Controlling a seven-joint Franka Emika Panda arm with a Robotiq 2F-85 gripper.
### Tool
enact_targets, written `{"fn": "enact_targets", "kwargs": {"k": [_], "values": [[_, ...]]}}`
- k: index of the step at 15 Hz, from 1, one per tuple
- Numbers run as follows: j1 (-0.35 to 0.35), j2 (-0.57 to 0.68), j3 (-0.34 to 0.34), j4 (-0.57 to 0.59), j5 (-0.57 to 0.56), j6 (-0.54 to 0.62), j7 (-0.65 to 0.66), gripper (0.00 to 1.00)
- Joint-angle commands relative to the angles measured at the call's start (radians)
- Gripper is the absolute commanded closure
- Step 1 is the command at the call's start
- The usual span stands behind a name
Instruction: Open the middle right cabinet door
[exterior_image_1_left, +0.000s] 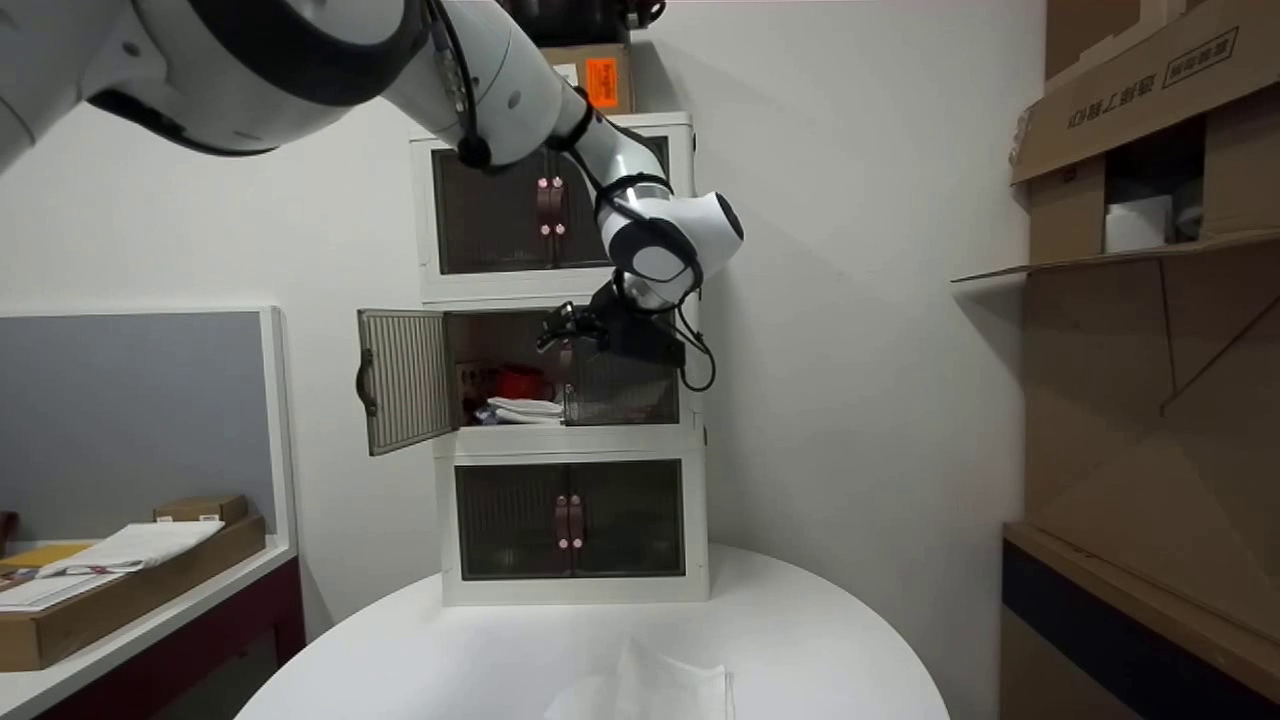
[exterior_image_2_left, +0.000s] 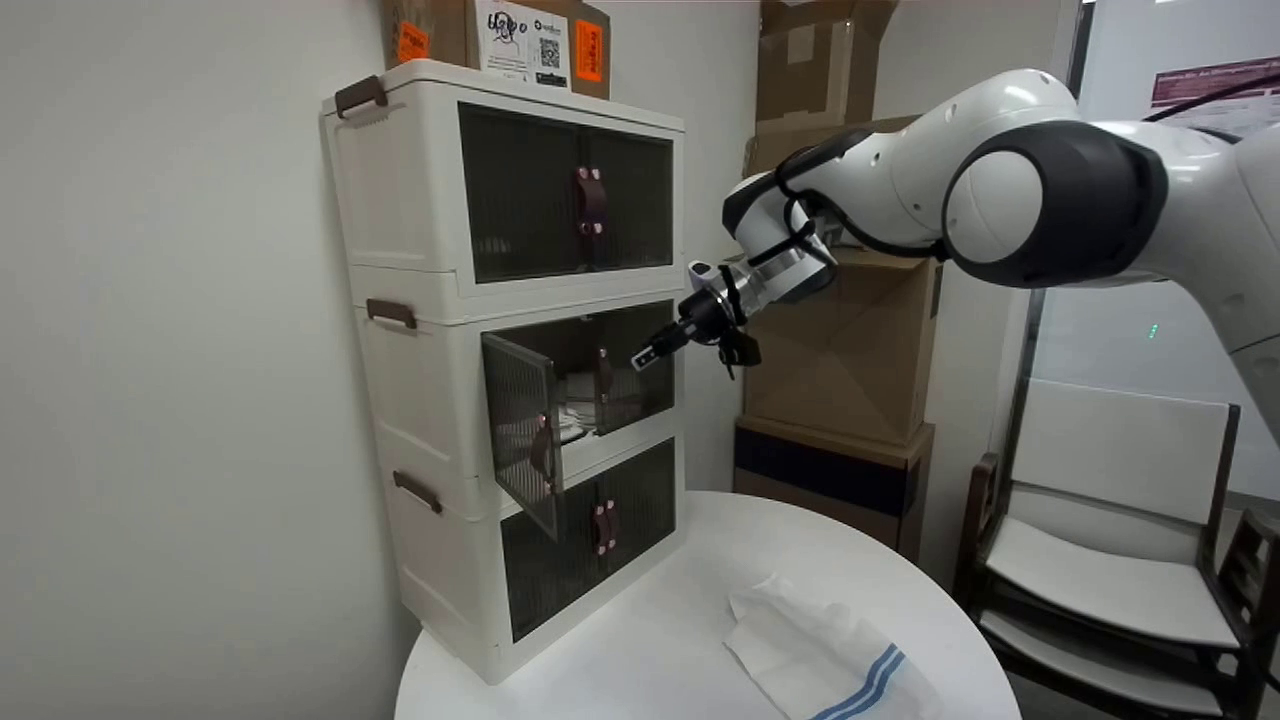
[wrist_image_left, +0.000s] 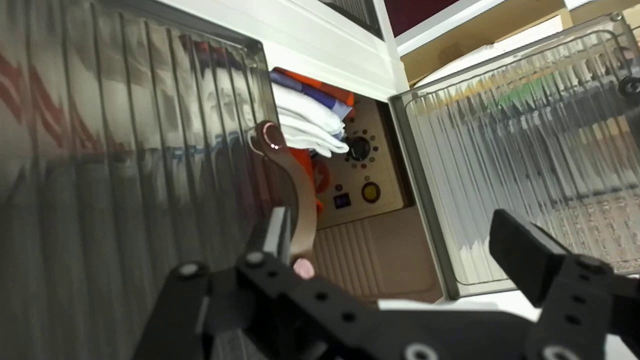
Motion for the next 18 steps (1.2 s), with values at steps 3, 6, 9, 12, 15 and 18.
{"fn": "enact_targets", "kwargs": {"k": [3, 6, 9, 12, 15, 18], "values": [[0.012, 0.050, 0.031, 0.072, 0.015, 0.009, 0.101, 0.00], [0.018, 0.066, 0.053, 0.091, 0.010, -0.017, 0.091, 0.00], [0.019, 0.075, 0.057, 0.102, 0.008, -0.021, 0.087, 0.00], [0.023, 0.080, 0.058, 0.101, 0.006, -0.005, 0.091, 0.00], [0.034, 0.071, 0.043, 0.079, -0.002, 0.049, 0.115, 0.00], [0.036, 0.068, 0.040, 0.068, -0.013, 0.072, 0.148, 0.00]]}}
